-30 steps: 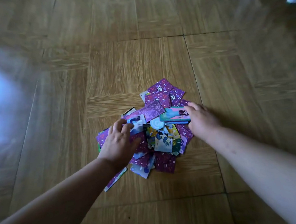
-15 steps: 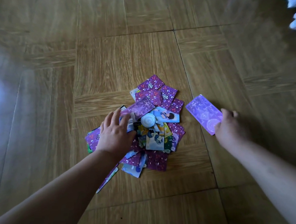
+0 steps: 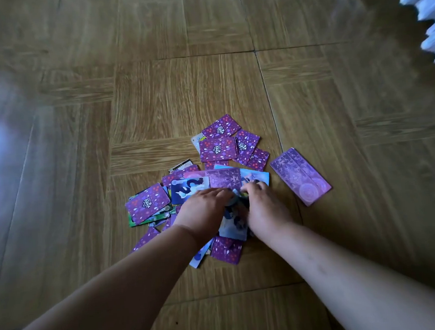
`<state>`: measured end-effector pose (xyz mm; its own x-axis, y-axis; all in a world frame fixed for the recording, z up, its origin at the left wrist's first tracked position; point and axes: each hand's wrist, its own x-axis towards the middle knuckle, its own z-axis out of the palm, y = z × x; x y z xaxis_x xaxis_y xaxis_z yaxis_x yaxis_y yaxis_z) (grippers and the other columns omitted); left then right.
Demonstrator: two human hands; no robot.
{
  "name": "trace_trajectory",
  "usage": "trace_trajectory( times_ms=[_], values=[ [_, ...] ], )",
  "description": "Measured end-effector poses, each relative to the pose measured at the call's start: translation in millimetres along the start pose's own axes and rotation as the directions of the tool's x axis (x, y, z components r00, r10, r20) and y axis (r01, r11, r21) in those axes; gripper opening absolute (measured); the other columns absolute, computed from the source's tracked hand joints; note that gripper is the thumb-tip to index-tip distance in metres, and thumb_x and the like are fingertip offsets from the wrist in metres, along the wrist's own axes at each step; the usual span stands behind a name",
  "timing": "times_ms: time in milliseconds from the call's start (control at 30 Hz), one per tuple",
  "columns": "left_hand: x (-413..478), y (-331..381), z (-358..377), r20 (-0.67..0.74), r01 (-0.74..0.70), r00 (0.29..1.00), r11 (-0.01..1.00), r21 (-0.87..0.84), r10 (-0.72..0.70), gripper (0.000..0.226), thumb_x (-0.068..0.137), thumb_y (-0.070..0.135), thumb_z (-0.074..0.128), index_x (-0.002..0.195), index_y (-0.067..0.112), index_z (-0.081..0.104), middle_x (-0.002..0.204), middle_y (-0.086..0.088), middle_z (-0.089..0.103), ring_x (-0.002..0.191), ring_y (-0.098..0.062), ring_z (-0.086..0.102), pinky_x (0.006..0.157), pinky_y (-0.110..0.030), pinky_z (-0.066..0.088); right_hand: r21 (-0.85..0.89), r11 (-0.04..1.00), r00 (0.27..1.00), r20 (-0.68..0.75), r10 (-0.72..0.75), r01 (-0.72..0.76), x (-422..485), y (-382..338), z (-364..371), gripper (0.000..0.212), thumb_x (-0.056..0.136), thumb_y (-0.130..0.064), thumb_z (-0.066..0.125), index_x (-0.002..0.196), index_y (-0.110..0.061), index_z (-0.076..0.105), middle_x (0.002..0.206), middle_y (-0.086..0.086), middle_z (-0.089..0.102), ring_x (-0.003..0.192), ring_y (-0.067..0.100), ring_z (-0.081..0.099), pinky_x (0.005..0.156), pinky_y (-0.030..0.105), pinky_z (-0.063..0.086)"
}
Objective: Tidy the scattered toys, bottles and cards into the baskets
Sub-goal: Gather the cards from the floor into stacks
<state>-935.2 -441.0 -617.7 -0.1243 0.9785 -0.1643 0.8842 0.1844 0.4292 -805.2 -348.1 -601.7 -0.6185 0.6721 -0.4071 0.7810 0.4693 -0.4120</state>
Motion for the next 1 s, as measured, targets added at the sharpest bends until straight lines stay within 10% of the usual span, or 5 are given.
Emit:
trace_trajectory(
  times_ms=[233,400,567,767,1000],
  values=[
    [-2.2,-5.7,-3.7,-0.188,0.144,0.97,0.988,-0.057,-0.153,0.048,0.086,0.014,0.036,0.127,0.006,0.06,0.129,-0.018,0.061,0.119,-0.041,0.056,0.096,-0.052,0.05,0.045,0.996,0.992,-0.096,0.081,-0.077,-10.4,18.7,1.6,0.022,0.096,-0.028,0.052,0.112,-0.013,0.055,0.124,0.006,0.051,0.111,0.025,0.054,0.083,0.033,0.042],
    [5.8,-15.3,-5.8,0.054,0.358,0.93,0.931,0.073,-0.363,0.066,0.097,0.02,0.044,0.156,0.019,0.013,0.164,-0.001,0.012,0.151,-0.022,0.006,0.12,-0.048,0.014,0.005,0.996,0.989,-0.116,0.092,-0.092,-8.0,12.4,4.8,0.04,0.09,-0.05,0.056,0.115,-0.018,0.054,0.123,0.004,0.047,0.113,0.025,0.05,0.087,0.034,0.042],
    [11.6,-13.1,-15.2,-0.014,0.403,0.913,0.895,0.191,-0.408,0.069,0.09,0.043,0.061,0.147,0.021,0.032,0.14,-0.008,0.039,0.131,-0.032,0.033,0.111,-0.043,0.025,0.04,0.998,0.994,-0.1,0.05,-0.046,3.6,7.5,6.6,0.017,0.091,-0.035,0.061,0.098,-0.02,0.056,0.116,0.006,0.05,0.109,0.026,0.05,0.081,0.031,0.039],
    [10.0,-39.1,-30.2,-0.047,0.492,0.863,0.859,-0.14,-0.502,0.032,0.092,0.037,0.063,0.119,0.019,0.066,0.118,-0.01,0.061,0.115,-0.034,0.05,0.095,-0.038,0.04,0.111,0.982,0.983,0.117,0.14,-0.153,-33.4,50.1,-21.1,0.026,0.083,-0.042,0.067,0.076,-0.02,0.055,0.082,-0.006,0.058,0.082,0.018,0.057,0.069,0.033,0.044],
    [3.3,-48.5,-33.6,-0.054,0.505,0.847,0.832,-0.232,-0.529,0.017,0.093,0.032,0.062,0.102,0.02,0.071,0.107,-0.007,0.066,0.104,-0.032,0.057,0.086,-0.037,0.045,-0.043,0.998,0.988,-0.151,0.028,-0.035,10.0,21.4,-33.8,0.042,0.084,-0.037,0.07,0.118,-0.018,0.052,0.124,0.004,0.046,0.117,0.024,0.042,0.083,0.03,0.037]
  ],
)
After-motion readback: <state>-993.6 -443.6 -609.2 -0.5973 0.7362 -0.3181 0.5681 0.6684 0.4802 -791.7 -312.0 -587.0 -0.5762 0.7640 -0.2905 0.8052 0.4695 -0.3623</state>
